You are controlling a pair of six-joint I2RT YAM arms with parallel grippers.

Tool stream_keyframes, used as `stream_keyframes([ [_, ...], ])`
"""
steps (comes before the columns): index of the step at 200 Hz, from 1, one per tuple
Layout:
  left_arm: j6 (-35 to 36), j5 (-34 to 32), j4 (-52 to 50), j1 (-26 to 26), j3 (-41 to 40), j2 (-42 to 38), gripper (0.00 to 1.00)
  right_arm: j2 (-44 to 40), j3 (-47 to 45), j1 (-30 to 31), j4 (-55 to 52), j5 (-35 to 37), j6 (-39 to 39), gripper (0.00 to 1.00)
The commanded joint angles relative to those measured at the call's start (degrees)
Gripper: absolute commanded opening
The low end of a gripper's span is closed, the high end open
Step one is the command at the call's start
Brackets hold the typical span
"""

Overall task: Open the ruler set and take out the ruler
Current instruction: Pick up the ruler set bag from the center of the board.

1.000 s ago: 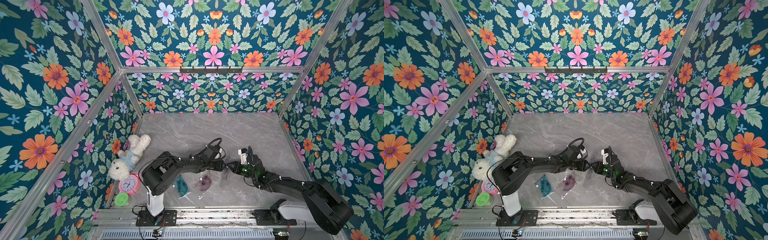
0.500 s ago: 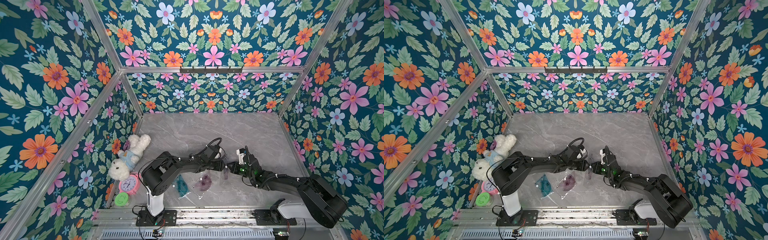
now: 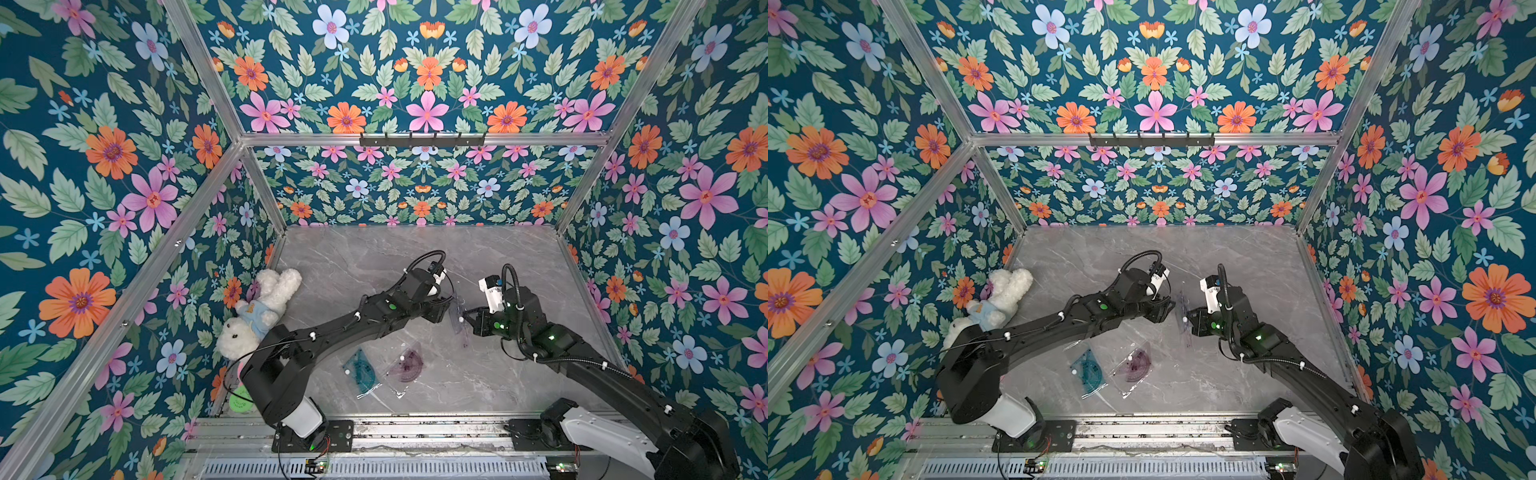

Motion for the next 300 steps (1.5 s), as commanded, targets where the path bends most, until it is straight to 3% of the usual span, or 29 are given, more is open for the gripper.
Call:
stream_keyframes([
  [1,20.34,0.23,-4.25,-0.07,-1.25,-6.05,0.62,1.35,4.25,-0.2,-11.9,-9.76,-8.05,0.0],
  [37,42.94,7.3,-8.43,-0.06,-6.8,-21.63,0.7,6.05,11.79,-0.11,-20.7,-13.19,-13.69,0.0],
  [68,49.8,13.59,-18.14,2.61,-2.28,-22.81,0.74,8.75,17.69,-0.01,-29.24,-14.66,-18.79,0.0],
  [100,52.2,24.53,-28.57,6.57,7.65,-14.98,0.73,12.94,24.56,1.19,-38.12,-14.75,-23.12,0.0],
  [148,55.12,31.88,-34.43,7.69,15.35,-5.98,0.73,17.74,28.2,5.56,-42.57,-12.35,-24.9,0.0],
  [260,54.13,46.63,-33.22,9.46,11.99,-2.0,0.64,13.53,27.68,6.54,-41.03,-18.15,-25.87,0.0],
  [300,52.32,49.16,-32.65,9.52,11.49,-2.25,0.47,12.38,27.32,6.58,-39.8,-16.1,-25.71,0.0],
])
